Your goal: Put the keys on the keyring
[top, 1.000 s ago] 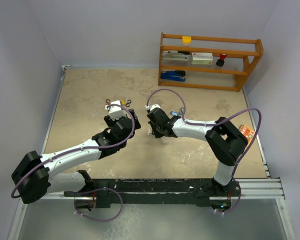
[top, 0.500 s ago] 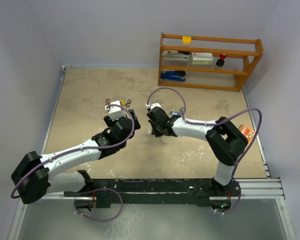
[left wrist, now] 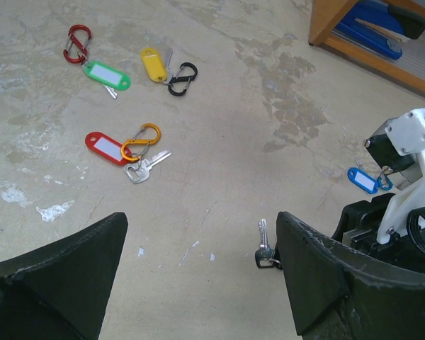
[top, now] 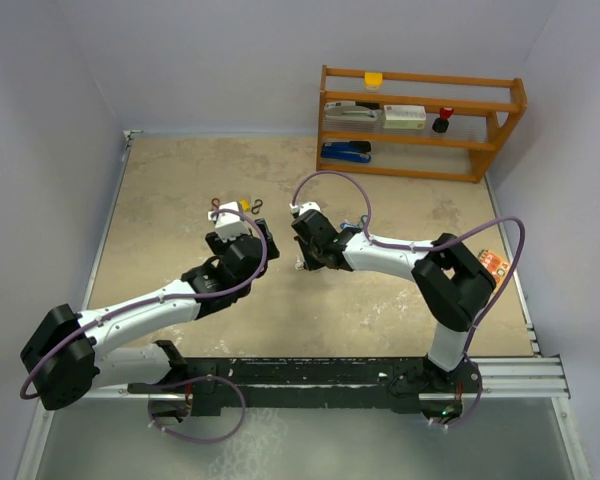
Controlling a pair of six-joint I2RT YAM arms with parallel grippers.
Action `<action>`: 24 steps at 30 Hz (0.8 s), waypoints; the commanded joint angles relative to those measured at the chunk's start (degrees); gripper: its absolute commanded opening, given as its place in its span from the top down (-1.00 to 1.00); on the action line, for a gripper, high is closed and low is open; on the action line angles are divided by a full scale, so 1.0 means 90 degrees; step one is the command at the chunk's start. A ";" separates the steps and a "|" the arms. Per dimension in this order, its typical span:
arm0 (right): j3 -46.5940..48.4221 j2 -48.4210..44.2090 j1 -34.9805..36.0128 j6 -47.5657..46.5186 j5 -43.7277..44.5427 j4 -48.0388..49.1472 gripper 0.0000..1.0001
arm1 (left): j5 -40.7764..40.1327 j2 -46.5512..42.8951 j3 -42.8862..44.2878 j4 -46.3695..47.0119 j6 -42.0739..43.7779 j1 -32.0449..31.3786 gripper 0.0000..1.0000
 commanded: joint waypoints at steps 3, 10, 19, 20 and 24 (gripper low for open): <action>0.0153 0.0073 0.0036 -0.0006 -0.0003 0.0067 1.00 | -0.0145 -0.0202 0.0004 0.0086 -0.0001 0.0035 -0.66; 0.0191 0.0129 0.0044 -0.0020 -0.0024 0.0056 1.00 | -0.0153 -0.0242 0.0000 0.0056 -0.0001 0.0035 -0.66; 0.0248 0.0215 0.0077 -0.0025 -0.0053 0.0054 1.00 | -0.0170 -0.0245 0.0008 0.0058 0.0014 0.0042 -0.66; 0.0256 0.0225 0.0080 -0.0027 -0.0056 0.0051 1.00 | -0.0172 -0.0244 0.0011 0.0054 0.0009 0.0045 -0.66; 0.0270 0.0245 0.0104 -0.0030 -0.0072 0.0045 1.00 | -0.0173 -0.0265 0.0009 0.0049 0.0009 0.0045 -0.66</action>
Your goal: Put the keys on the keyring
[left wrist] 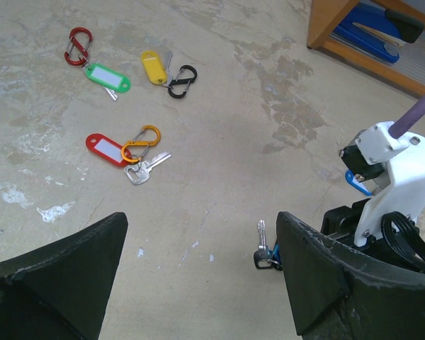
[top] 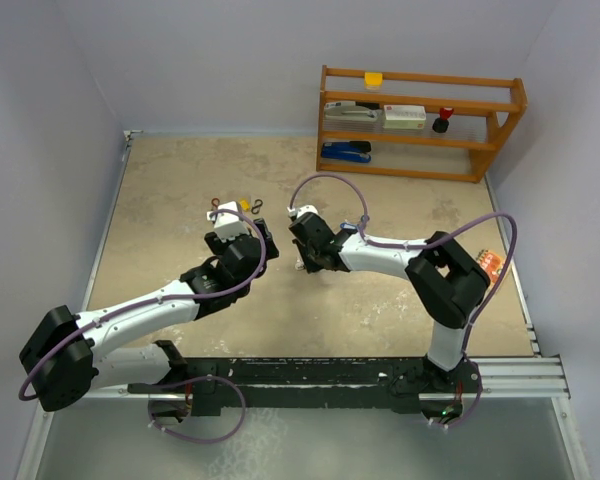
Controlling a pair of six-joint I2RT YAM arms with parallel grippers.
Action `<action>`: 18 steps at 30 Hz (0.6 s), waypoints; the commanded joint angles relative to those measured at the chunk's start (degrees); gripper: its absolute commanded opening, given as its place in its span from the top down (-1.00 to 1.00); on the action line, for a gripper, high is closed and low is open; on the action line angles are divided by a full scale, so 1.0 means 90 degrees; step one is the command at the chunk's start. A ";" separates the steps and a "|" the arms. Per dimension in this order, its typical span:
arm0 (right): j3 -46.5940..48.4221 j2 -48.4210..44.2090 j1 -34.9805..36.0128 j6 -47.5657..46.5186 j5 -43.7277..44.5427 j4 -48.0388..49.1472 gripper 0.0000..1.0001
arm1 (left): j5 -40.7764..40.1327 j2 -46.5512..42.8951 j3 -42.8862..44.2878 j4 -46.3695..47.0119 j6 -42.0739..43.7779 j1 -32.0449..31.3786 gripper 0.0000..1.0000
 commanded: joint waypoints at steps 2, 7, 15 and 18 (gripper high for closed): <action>0.0245 0.0056 0.0054 -0.0025 -0.0048 0.0039 1.00 | -0.0161 -0.0199 0.0014 0.0057 0.0018 0.0045 -0.66; 0.0215 0.0029 0.0076 -0.0020 -0.0048 0.0041 1.00 | -0.0163 -0.0199 0.0003 0.0055 0.0018 0.0046 -0.66; 0.0140 -0.0072 0.0139 -0.0015 -0.0039 0.0047 1.00 | -0.0163 -0.0171 0.0004 0.0067 0.0008 0.0045 -0.66; 0.0124 -0.0129 0.0149 -0.0008 -0.0029 0.0031 1.00 | -0.0163 -0.0163 -0.0003 0.0075 0.0013 0.0045 -0.66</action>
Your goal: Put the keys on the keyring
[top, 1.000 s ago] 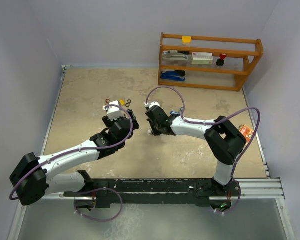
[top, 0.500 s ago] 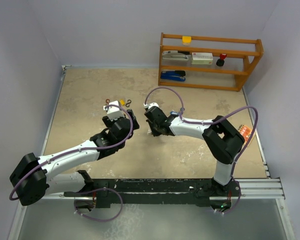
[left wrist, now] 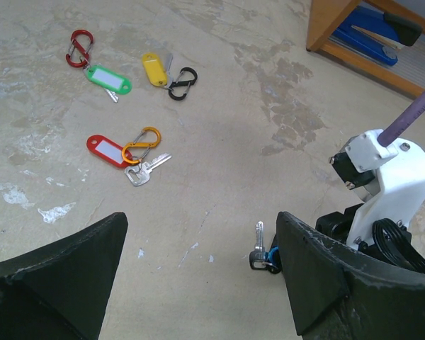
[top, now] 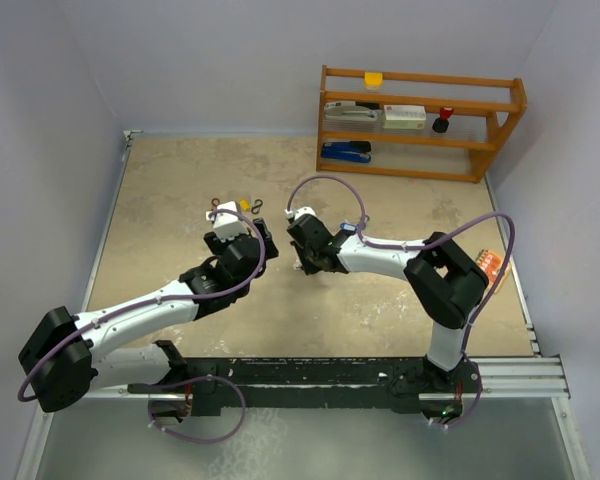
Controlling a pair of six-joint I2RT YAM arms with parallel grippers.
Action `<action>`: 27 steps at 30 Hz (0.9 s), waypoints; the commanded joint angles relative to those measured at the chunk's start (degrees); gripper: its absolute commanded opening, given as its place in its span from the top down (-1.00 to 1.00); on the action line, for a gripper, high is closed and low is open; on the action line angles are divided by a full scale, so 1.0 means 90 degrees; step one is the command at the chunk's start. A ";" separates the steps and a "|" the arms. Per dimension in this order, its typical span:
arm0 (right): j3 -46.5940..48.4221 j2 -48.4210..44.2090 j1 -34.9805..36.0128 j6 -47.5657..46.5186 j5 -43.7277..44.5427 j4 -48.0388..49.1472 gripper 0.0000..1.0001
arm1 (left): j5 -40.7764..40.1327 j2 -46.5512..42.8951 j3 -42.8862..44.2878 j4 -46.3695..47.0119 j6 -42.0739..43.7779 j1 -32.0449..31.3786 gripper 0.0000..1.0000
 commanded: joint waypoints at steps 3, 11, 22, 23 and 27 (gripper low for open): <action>0.0100 -0.0246 0.0084 -0.0005 -0.0015 -0.0001 1.00 | -0.0141 -0.0120 -0.0003 0.0085 0.0007 0.0046 -0.66; -0.0039 -0.0392 0.0205 0.0021 -0.0019 -0.0005 1.00 | -0.0134 -0.0123 -0.0013 0.0085 -0.0001 0.0045 -0.66; -0.0290 -0.0674 0.0406 0.0126 -0.0034 -0.0063 1.00 | -0.0147 -0.0121 -0.0023 0.0074 -0.0009 0.0048 -0.66; -0.0306 -0.0722 0.0417 0.0136 -0.0033 -0.0083 1.00 | -0.0150 -0.0122 -0.0022 0.0075 -0.0006 0.0045 -0.66; -0.0360 -0.0918 0.0447 0.0169 0.0078 -0.0208 1.00 | -0.0144 -0.0118 -0.0023 0.0075 -0.0010 0.0045 -0.66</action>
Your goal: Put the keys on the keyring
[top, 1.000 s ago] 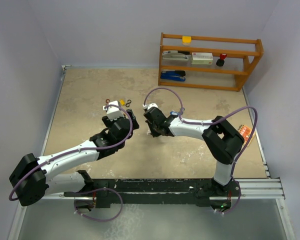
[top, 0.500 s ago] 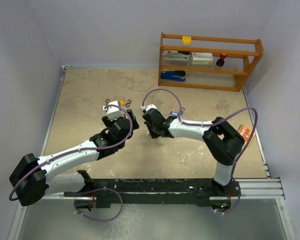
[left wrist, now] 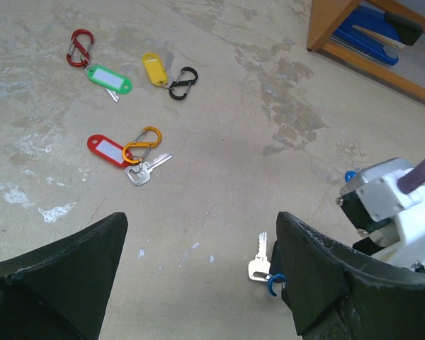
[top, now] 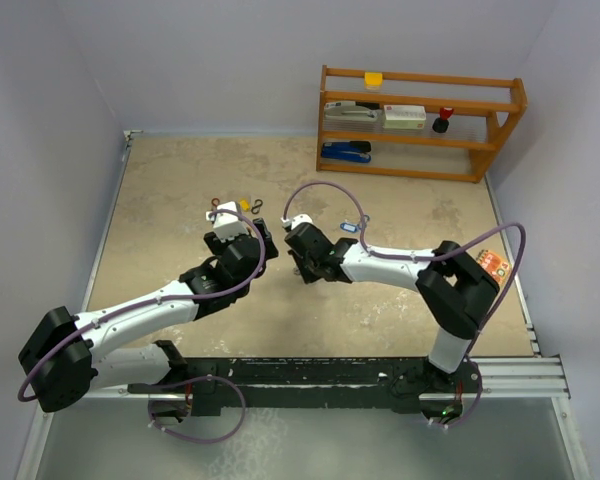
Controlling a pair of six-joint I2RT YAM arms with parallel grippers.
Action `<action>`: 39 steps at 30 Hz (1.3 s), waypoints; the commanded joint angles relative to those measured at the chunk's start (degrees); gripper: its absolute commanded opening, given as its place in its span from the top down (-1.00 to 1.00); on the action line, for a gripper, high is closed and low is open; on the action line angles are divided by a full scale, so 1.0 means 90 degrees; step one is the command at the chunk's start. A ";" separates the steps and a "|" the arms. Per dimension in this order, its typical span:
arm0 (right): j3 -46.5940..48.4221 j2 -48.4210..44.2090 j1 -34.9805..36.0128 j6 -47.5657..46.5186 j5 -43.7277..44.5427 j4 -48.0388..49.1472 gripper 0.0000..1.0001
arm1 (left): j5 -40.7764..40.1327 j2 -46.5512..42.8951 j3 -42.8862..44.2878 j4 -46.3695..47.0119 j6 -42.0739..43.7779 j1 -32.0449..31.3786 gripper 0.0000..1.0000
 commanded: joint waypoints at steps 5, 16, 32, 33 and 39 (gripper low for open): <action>0.0092 -0.0794 0.0049 0.0117 0.0303 -0.0426 1.00 | -0.0134 -0.0097 -0.0018 0.0090 -0.0018 0.0050 -0.66; 0.0522 -0.1281 0.0050 -0.0106 0.0708 -0.1120 1.00 | -0.0134 -0.0221 -0.0037 0.0029 -0.0038 0.0045 -0.66; 0.1001 -0.1205 0.0049 -0.0463 0.1105 -0.1961 1.00 | -0.0146 -0.0267 -0.0058 0.0020 -0.0040 0.0045 -0.66; 0.1028 -0.1193 0.0049 -0.0505 0.1106 -0.2010 1.00 | -0.0148 -0.0264 -0.0057 0.0028 -0.0036 0.0045 -0.66; 0.1238 -0.1057 0.0049 -0.0760 0.1230 -0.2434 1.00 | -0.0132 -0.0222 -0.0058 0.0077 -0.0030 0.0045 -0.66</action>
